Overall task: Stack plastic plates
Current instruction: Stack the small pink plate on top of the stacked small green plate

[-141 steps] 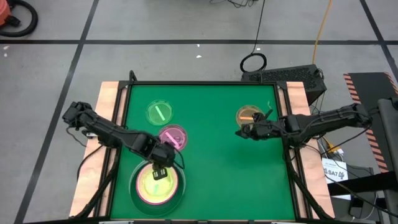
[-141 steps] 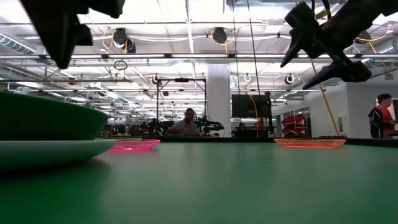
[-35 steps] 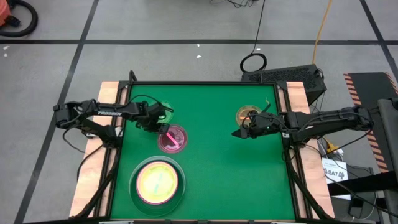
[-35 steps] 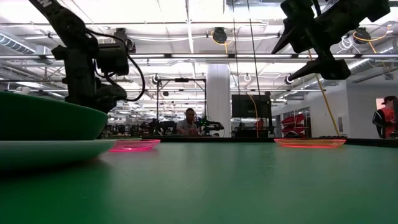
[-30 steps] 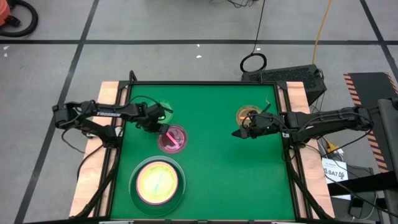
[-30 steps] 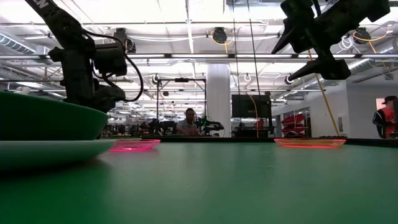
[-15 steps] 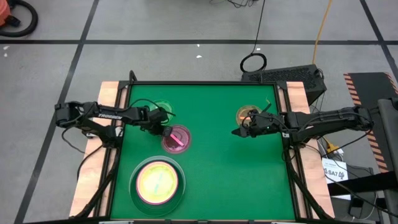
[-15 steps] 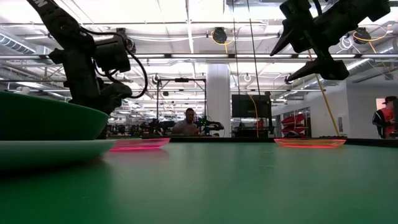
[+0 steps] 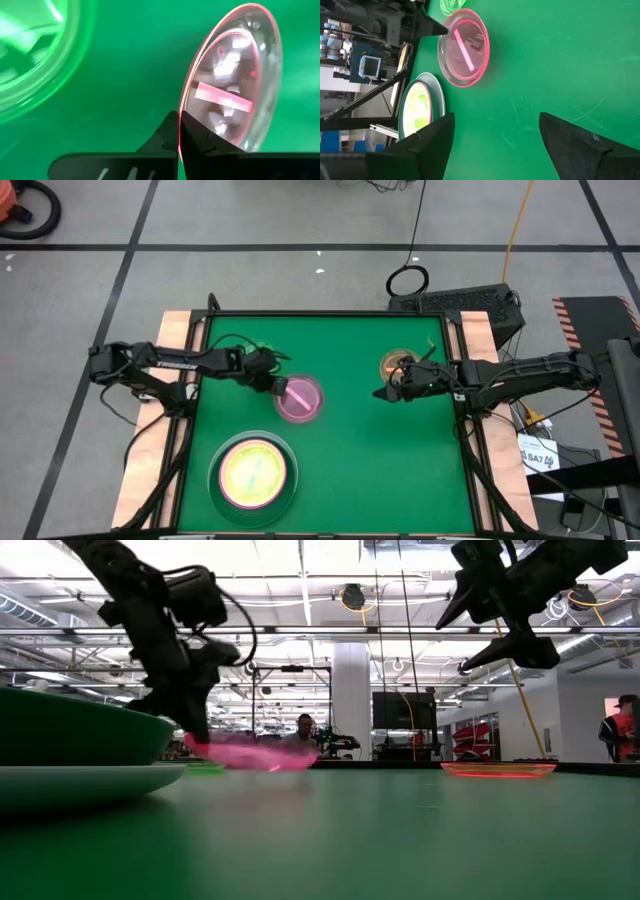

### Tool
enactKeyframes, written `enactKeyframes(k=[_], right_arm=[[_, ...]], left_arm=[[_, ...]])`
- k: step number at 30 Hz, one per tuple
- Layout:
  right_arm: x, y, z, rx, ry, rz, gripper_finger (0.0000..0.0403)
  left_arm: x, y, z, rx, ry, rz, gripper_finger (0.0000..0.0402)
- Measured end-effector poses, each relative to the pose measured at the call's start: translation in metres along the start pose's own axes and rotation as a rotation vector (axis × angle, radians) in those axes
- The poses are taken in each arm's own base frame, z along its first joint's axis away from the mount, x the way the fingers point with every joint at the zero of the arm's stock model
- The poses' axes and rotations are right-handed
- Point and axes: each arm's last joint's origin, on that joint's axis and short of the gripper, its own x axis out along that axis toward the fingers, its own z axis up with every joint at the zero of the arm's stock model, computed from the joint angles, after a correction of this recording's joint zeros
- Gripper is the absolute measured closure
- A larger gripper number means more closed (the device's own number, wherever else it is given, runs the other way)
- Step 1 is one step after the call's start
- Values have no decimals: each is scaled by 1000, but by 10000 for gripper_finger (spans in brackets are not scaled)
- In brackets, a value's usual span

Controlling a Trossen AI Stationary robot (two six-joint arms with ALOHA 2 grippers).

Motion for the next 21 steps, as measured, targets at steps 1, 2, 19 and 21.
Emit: enactKeyframes(k=[1, 2, 19, 21], right_arm=[[0, 0, 0, -6, 6, 2, 122], [0, 0, -1, -12, 22, 7, 122], [0, 1, -3, -62, 99, 35, 122], [0, 1, -3, -67, 102, 36, 122]], left_arm=[[-2, -4, 2, 11, -6, -9, 399], [-5, -8, 4, 24, -10, -15, 400], [-64, -73, 24, 303, -27, -81, 400], [-72, -80, 23, 336, -20, -83, 400]])
